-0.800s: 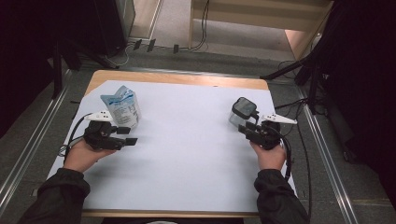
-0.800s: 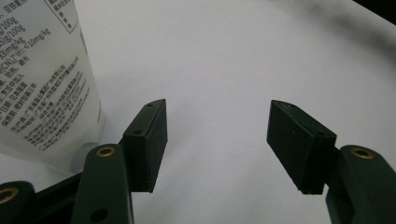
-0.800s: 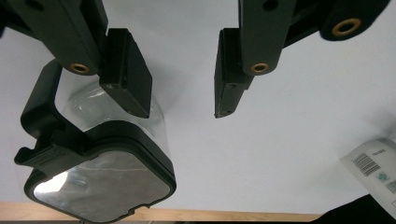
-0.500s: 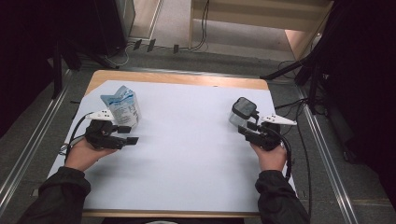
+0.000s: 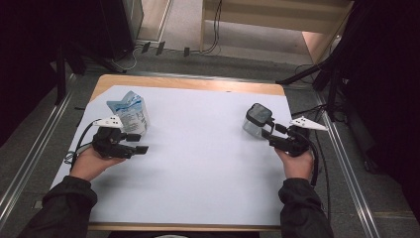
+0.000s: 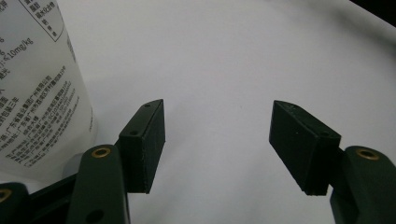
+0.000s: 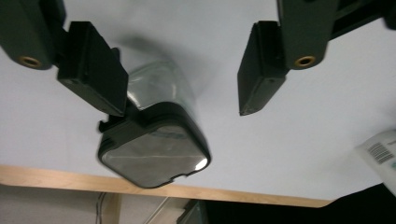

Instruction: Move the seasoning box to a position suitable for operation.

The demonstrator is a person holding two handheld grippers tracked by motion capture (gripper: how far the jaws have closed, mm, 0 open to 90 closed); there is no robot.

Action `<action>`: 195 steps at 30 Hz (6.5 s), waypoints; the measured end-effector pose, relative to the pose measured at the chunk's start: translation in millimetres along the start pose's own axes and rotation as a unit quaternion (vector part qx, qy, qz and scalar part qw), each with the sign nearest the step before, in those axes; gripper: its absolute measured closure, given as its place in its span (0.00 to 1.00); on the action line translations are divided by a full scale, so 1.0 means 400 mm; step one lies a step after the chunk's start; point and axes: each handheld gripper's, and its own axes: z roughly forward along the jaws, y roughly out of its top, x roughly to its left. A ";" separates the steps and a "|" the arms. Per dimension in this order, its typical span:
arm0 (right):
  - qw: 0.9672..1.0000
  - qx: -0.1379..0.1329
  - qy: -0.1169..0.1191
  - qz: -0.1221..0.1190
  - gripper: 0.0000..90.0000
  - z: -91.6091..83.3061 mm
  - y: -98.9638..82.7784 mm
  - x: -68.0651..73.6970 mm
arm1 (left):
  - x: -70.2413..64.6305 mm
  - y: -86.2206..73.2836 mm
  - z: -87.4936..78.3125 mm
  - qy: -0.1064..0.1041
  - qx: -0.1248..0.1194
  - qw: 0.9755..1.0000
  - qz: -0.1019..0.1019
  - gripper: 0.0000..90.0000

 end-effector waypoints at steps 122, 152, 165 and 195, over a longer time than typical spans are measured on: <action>0.963 0.098 0.176 -0.179 0.18 0.286 0.017 0.361 | -0.050 0.094 0.091 -0.054 0.027 0.998 -0.006 0.54; 0.949 0.092 0.219 -0.208 0.06 0.213 0.023 0.375 | -0.054 0.093 0.102 -0.058 0.015 0.998 -0.014 0.66; 0.957 0.096 0.224 -0.157 0.86 0.133 -0.022 0.309 | -0.035 0.103 0.187 -0.067 0.026 0.997 -0.020 0.98; 0.968 0.099 0.198 -0.115 1.00 0.179 -0.045 0.301 | -0.074 0.107 0.243 -0.112 0.030 0.993 0.014 0.96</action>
